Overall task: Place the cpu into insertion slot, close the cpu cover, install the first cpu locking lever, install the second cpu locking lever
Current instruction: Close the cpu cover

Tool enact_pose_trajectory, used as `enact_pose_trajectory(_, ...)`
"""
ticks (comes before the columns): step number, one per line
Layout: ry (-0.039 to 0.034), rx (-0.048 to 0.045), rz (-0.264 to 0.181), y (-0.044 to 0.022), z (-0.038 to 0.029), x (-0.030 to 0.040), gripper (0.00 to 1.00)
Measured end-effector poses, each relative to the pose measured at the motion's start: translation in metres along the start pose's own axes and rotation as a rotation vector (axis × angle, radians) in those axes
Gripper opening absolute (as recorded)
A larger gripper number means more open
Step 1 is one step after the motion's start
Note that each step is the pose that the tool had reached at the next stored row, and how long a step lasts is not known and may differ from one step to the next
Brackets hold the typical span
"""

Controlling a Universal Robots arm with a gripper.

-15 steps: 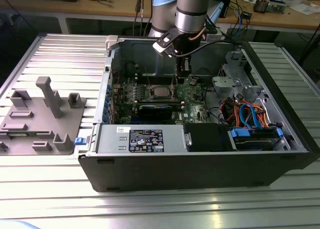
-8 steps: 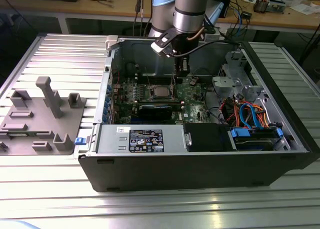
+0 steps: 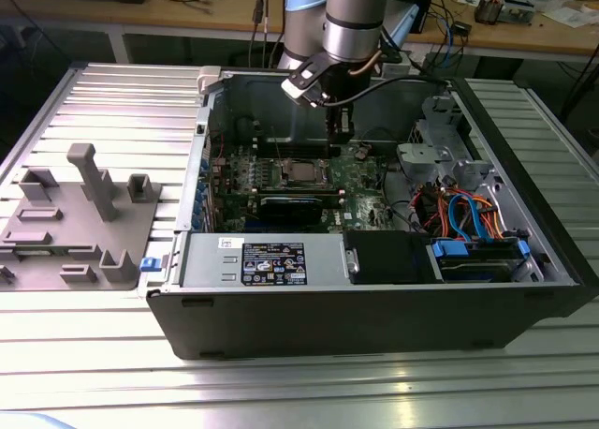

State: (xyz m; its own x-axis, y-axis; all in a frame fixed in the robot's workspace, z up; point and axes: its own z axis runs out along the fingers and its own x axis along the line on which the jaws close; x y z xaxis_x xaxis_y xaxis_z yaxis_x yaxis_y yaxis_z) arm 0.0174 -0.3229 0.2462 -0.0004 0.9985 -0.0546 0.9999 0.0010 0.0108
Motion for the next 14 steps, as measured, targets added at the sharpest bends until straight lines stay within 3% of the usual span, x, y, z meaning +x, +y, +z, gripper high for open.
enact_pose_trajectory(7,0.0027,0.0001,0.0,-0.0201,0.0028,0.0002,0.11)
enact_pose_trajectory(9,0.0036,0.0,-0.001,-0.0247,0.0069,-0.0021,0.11)
enact_pose_trajectory(11,0.0038,0.0,-0.001,-0.0351,0.0093,-0.0028,0.11)
enact_pose_trajectory(14,0.0039,0.0,-0.001,-0.0435,0.0109,-0.0027,0.11)
